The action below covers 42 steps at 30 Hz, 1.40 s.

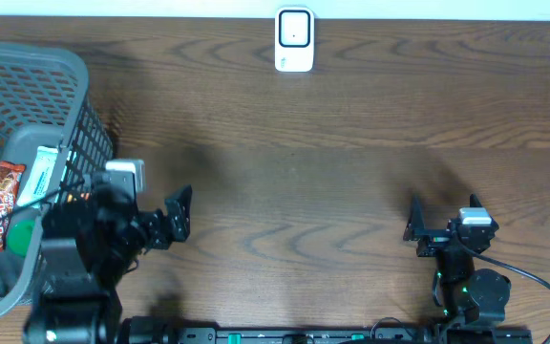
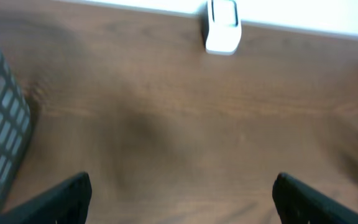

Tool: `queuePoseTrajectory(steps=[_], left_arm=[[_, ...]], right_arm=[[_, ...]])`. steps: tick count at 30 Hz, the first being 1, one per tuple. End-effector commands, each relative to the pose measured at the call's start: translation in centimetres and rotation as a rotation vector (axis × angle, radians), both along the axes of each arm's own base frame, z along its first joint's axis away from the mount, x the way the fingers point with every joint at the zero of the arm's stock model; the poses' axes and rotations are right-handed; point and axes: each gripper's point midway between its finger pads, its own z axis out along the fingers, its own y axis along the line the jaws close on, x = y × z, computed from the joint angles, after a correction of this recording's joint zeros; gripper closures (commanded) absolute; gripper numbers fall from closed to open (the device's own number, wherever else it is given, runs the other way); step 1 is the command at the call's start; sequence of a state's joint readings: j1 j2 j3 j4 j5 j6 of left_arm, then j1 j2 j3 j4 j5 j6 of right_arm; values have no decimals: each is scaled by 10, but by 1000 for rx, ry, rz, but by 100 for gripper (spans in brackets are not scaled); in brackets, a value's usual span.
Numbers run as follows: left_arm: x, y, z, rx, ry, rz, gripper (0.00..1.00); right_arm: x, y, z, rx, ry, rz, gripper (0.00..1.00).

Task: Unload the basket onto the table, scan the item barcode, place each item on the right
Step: 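Move the left gripper over the basket toward the green-lidded container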

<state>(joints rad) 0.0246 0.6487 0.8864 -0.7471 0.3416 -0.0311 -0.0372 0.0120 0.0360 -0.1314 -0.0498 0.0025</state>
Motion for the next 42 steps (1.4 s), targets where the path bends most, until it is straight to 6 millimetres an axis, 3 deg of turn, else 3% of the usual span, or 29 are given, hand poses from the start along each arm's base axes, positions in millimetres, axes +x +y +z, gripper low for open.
queuePoseTrajectory(steps=[1, 7, 11, 18, 23, 28, 32, 38, 42], left_arm=[[10, 0, 21, 40, 25, -33, 7], [25, -1, 45, 40, 50, -44, 7], [22, -12, 45, 1, 59, -97, 7], [23, -11, 47, 2, 57, -94, 7], [25, -7, 69, 2, 38, -60, 7], [26, 19, 98, 80, 43, 77, 7], [23, 56, 122, 135, 63, 297, 7], [16, 112, 163, 83, 45, 608, 7], [5, 160, 156, 39, 124, 822, 7]], right_arm=[[0, 2, 0, -11, -2, 8, 1], [0, 2, 0, -11, -3, 8, 1], [0, 2, 0, -11, -3, 8, 1], [0, 2, 0, -11, -2, 8, 1], [0, 2, 0, -11, -3, 8, 1], [0, 2, -1, -11, -2, 8, 1], [0, 2, 0, -11, -3, 8, 1], [0, 2, 0, -11, -2, 8, 1], [0, 2, 0, -11, -3, 8, 1]])
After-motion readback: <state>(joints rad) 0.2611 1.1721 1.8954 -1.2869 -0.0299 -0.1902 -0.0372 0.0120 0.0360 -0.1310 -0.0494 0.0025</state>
